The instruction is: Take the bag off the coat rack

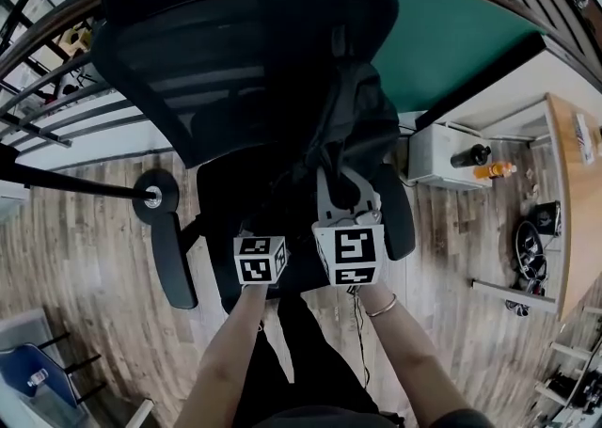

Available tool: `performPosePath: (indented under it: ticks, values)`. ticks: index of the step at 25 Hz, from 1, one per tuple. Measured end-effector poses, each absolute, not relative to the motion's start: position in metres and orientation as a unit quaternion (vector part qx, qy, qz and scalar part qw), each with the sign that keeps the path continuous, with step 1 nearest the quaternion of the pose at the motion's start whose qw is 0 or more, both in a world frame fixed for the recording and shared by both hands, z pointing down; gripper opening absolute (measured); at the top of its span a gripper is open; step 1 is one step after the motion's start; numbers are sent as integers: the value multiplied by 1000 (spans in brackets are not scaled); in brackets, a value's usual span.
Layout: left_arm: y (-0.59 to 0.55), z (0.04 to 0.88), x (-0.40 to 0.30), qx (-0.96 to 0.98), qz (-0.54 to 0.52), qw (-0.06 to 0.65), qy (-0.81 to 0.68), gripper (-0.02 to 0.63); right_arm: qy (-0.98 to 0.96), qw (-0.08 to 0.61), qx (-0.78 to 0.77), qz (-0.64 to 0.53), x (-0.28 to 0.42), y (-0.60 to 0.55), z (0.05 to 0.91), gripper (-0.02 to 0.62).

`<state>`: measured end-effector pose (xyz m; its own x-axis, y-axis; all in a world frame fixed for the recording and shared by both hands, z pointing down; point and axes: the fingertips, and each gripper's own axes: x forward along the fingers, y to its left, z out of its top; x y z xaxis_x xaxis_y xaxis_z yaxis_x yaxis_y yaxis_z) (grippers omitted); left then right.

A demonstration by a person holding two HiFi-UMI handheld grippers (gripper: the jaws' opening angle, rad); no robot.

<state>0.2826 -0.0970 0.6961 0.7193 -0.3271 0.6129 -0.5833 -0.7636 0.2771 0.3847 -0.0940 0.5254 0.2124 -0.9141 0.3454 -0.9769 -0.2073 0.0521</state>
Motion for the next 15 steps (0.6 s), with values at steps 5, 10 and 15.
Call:
performPosePath:
  ticks: [5, 10, 15]
  values:
    - [-107, 715, 278, 891, 292, 230, -259, 57, -613, 135, 768, 126, 378, -103, 543, 20]
    - [-120, 727, 275, 888, 302, 221, -265, 57, -605, 136, 774, 131, 379, -110, 555, 21]
    - [-136, 742, 268, 881, 316, 229, -268, 58, -615, 143, 764, 133, 366, -122, 564, 31]
